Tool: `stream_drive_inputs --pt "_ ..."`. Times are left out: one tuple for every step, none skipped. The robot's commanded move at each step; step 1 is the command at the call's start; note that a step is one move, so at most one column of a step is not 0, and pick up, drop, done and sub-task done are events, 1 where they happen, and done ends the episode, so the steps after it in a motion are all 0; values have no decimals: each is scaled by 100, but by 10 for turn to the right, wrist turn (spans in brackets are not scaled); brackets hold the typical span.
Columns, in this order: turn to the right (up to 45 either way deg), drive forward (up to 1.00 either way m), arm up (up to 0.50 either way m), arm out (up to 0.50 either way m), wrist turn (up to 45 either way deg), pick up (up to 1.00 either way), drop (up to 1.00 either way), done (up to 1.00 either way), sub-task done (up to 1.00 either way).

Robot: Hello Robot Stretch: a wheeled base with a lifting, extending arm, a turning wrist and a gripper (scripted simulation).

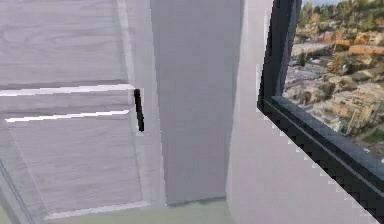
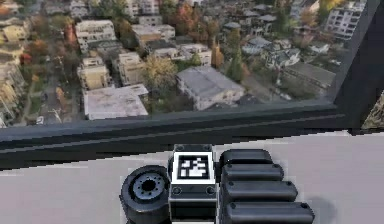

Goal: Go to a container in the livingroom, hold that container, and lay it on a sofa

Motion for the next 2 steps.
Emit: stream_drive_inputs --pt "-30 0 0 0 0 0 0 0 0" --pt "0 35 0 0 0 0 0 0 0"
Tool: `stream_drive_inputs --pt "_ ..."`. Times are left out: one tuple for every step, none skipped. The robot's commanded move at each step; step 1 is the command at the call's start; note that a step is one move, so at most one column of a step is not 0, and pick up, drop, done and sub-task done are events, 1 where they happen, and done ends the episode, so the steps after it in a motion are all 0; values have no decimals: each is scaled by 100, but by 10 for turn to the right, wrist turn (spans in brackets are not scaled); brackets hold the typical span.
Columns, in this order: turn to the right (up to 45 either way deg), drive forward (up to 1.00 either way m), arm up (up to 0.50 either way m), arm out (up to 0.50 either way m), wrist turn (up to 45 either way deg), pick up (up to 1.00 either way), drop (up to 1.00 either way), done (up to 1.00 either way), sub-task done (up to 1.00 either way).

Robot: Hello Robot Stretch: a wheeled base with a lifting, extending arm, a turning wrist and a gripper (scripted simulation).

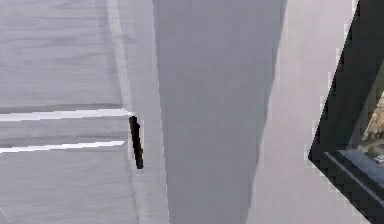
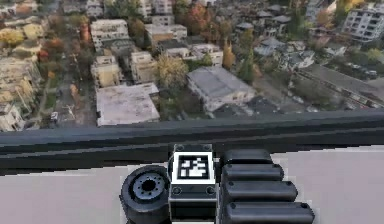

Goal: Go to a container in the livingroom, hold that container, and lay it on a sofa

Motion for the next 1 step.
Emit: stream_drive_inputs --pt "-450 0 0 0 0 0 0 0 0"
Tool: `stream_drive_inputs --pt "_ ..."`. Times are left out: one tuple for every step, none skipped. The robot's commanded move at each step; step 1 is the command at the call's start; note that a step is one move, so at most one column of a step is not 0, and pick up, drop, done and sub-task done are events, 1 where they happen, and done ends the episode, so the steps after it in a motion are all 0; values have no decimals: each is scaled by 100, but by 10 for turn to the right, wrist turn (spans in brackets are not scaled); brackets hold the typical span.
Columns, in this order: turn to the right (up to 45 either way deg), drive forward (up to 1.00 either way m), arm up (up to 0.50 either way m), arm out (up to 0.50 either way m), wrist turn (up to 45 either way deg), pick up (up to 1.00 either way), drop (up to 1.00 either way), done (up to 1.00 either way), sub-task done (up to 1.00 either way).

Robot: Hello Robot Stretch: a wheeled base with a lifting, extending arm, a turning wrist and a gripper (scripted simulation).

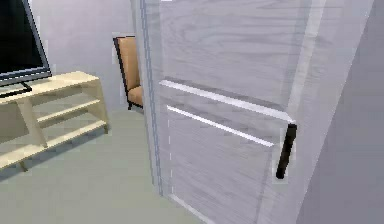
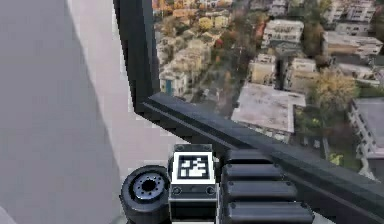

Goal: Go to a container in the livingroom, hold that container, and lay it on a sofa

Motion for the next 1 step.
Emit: stream_drive_inputs --pt "-30 0 0 0 0 0 0 0 0"
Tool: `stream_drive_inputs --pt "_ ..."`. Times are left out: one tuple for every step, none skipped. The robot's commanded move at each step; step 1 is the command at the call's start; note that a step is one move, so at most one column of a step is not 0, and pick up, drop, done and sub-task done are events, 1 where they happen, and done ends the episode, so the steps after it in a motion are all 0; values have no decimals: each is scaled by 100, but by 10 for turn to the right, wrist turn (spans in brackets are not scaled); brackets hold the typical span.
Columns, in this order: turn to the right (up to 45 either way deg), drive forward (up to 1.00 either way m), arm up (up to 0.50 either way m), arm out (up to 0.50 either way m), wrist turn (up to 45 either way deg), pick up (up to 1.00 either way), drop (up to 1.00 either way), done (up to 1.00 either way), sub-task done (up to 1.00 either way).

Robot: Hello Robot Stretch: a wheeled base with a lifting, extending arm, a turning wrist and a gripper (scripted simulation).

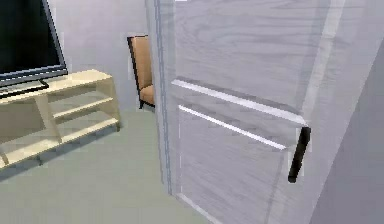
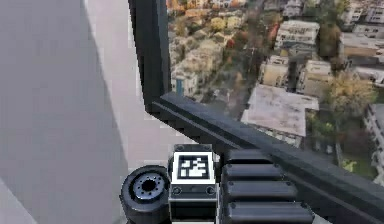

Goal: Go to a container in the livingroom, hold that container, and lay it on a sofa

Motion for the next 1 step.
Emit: stream_drive_inputs --pt "0 20 0 0 0 0 0 0 0"
